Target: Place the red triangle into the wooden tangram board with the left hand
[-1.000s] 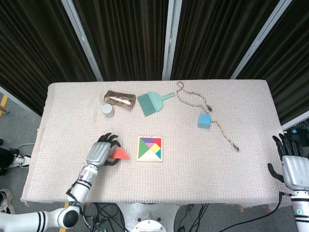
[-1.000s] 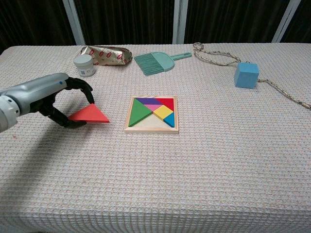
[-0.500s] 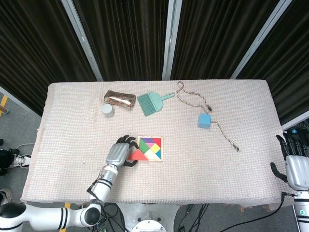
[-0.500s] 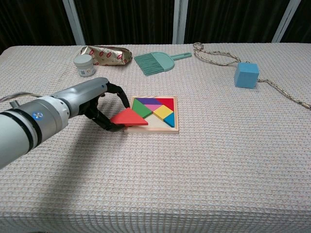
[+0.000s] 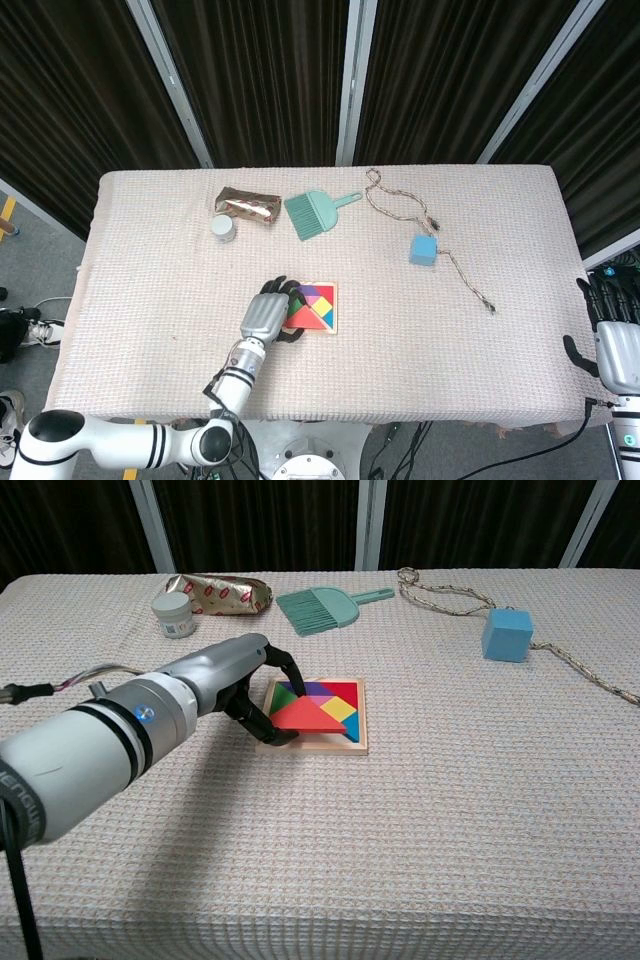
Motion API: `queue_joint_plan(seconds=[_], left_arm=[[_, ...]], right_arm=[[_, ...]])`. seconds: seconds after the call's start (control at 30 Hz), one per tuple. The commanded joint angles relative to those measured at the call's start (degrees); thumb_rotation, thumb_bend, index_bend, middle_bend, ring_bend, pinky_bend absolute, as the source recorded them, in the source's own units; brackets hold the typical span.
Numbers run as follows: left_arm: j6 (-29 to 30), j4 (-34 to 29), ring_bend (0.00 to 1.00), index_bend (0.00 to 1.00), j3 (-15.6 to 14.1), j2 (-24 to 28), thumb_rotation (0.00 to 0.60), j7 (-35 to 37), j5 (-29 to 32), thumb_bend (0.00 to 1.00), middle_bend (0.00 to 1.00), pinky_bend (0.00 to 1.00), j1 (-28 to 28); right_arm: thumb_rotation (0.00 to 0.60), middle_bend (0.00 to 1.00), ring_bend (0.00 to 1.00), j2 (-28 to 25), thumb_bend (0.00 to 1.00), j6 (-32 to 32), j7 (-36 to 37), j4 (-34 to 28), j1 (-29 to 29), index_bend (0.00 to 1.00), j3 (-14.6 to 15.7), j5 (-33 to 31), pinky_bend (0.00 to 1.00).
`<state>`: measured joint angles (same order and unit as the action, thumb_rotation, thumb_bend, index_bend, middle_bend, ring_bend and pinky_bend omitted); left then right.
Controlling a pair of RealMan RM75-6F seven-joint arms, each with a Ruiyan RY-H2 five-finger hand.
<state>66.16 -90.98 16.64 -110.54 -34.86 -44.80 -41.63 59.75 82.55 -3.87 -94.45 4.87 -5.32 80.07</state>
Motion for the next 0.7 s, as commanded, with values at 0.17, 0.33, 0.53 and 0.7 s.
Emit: queue_joint_plan(seconds=[0.17,0.33,0.53,0.7], left_arm=[[-0.2,0.3,0.01,0.19,-0.7,0.3,0.600,1.1,0.2,0.26,0.15,0.09,0.2],[0.4,-0.8,0.01,0.19,-1.2,1.4,0.600,1.2,-0.2,0.26,0.15,0.09,0.6],[2.4,-5.4,0.01,0.30,-2.3,5.6,0.600,-0.1,-0.3,0.26,0.15,0.09,1.9],[3.4,-5.1,0.01,0.37,-1.9,7.5,0.600,0.2,0.3,0.27,0.15,0.10,2.5]], right_arm=[[0.600,0.00,0.00,0.0,0.26,0.2,0.2,0.2,0.0,0.00,-0.1,0.2,0.00],[0.600,0.00,0.00,0.1,0.26,0.0,0.1,0.1,0.1,0.00,-0.1,0.2,0.00],[0.600,0.00,0.00,0.2,0.26,0.0,0.0,0.1,0.1,0.00,-0.2,0.4,0.00],[0.600,0.00,0.00,0.4,0.26,-0.2,-0.2,0.1,0.2,0.00,-0.1,0.4,0.00]])
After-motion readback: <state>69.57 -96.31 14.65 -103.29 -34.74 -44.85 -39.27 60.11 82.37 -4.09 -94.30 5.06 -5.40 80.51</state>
